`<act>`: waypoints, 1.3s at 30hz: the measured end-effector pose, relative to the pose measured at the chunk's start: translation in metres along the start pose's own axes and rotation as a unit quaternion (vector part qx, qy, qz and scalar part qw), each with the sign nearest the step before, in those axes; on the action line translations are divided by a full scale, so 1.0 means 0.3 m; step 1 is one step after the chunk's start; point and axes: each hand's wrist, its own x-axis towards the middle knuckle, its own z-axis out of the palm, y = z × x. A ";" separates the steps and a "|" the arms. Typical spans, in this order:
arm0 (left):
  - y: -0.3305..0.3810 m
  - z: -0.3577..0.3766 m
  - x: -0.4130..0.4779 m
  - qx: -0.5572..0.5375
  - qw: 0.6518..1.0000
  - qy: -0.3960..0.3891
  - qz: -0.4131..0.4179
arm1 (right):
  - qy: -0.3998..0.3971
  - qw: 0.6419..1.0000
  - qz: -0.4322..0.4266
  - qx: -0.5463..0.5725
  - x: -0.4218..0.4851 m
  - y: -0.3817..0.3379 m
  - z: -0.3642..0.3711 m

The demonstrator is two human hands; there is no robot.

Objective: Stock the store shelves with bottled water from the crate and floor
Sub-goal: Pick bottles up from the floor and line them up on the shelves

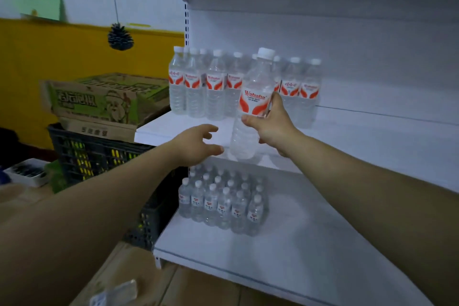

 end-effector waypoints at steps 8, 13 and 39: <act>-0.130 0.031 0.335 0.212 0.976 -0.006 -0.045 | -0.019 0.999 -0.003 -0.038 0.349 0.161 0.044; -0.225 0.026 0.445 0.331 0.941 0.020 -0.070 | -0.016 0.999 -0.009 -0.030 0.515 0.225 0.109; -0.290 0.052 0.462 0.324 0.943 0.077 -0.031 | 0.084 0.972 -0.025 -0.219 0.667 0.390 0.263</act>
